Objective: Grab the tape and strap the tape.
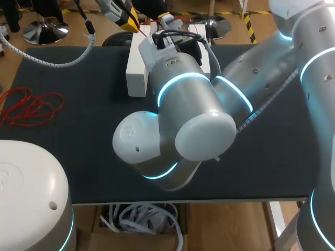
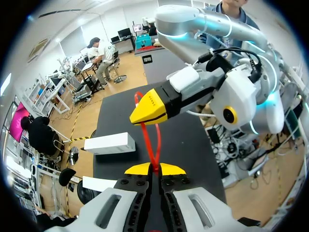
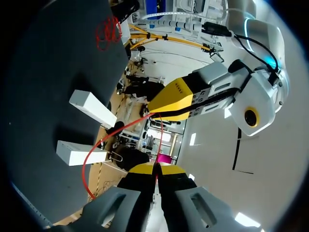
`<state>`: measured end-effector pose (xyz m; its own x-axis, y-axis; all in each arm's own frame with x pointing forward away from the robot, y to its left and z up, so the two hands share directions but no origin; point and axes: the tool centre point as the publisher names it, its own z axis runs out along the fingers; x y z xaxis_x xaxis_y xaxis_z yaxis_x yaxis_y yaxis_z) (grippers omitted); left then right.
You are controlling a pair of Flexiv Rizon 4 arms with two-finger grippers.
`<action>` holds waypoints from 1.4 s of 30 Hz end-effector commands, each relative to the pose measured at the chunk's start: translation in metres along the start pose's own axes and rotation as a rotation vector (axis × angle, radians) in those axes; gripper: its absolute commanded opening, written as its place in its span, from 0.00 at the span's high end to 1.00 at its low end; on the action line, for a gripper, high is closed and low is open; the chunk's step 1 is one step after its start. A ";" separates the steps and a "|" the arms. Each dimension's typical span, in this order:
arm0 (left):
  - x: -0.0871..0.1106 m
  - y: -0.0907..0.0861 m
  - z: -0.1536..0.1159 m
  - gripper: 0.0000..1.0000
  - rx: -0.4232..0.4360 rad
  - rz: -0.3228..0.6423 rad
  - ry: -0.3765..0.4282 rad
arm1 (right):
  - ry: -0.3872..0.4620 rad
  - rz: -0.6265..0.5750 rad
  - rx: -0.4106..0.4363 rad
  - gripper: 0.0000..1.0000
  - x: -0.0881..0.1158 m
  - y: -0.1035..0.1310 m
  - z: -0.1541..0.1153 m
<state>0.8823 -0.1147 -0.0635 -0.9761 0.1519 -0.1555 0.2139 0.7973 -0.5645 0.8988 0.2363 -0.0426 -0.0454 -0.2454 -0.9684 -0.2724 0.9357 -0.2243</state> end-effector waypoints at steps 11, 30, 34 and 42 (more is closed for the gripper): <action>0.000 -0.001 -0.001 1.00 -0.004 -0.001 0.002 | 0.000 -0.016 -0.031 1.00 -0.004 0.013 0.002; 0.000 -0.001 -0.001 1.00 -0.004 -0.001 0.002 | -0.009 -0.036 -0.064 1.00 -0.005 0.029 0.002; 0.000 -0.001 -0.001 1.00 -0.004 -0.001 0.002 | -0.010 -0.038 -0.070 1.00 -0.005 0.031 0.001; 0.000 -0.001 -0.001 1.00 -0.004 -0.001 0.002 | -0.008 -0.043 -0.081 1.00 -0.004 0.036 -0.001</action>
<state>0.8824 -0.1142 -0.0637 -0.9762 0.1517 -0.1551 0.2136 0.7976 -0.5642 0.8901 0.2684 -0.0470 -0.0217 -0.2785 -0.9602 -0.3512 0.9013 -0.2534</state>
